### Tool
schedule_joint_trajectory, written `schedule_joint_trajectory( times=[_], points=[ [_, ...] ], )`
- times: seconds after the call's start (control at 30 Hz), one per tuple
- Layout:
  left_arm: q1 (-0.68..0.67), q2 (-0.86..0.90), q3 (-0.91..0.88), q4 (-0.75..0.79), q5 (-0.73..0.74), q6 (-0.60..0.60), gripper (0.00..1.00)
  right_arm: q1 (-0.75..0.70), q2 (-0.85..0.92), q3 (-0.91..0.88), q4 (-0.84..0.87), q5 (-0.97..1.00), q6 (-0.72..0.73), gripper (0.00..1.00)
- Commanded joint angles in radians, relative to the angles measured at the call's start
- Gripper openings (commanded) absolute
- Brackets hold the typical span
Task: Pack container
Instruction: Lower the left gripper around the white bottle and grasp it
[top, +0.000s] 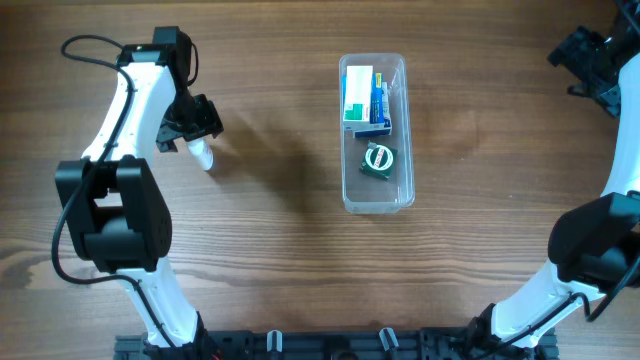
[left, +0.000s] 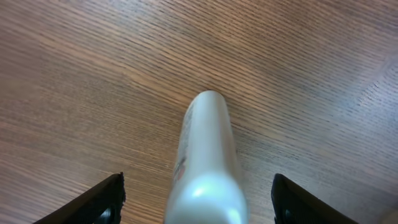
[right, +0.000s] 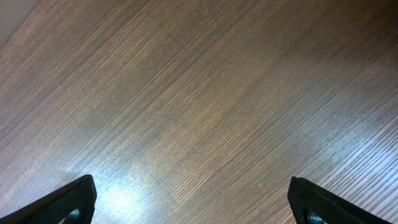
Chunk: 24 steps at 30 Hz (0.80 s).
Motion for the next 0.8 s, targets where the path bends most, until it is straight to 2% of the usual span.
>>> schedule_joint_trajectory(
  times=[0.0,0.27,0.47,0.7,0.77],
  points=[
    [0.003,0.009,-0.007,0.003,0.055,0.047,0.75,0.002,0.011,0.003,0.003,-0.002,0.014,1.0],
    [0.002,0.009,-0.007,0.002,0.054,0.047,0.71,0.002,0.011,0.003,0.003,-0.002,0.014,1.0],
    [0.002,0.009,-0.007,-0.006,0.054,0.047,0.57,0.002,0.011,0.003,0.003,-0.002,0.014,1.0],
    [0.002,0.009,-0.007,-0.019,0.053,0.048,0.56,0.002,0.011,0.003,0.003,-0.002,0.014,1.0],
    [0.002,0.009,-0.007,-0.028,0.051,0.047,0.52,0.002,0.011,0.003,0.003,-0.002,0.014,1.0]
  ],
)
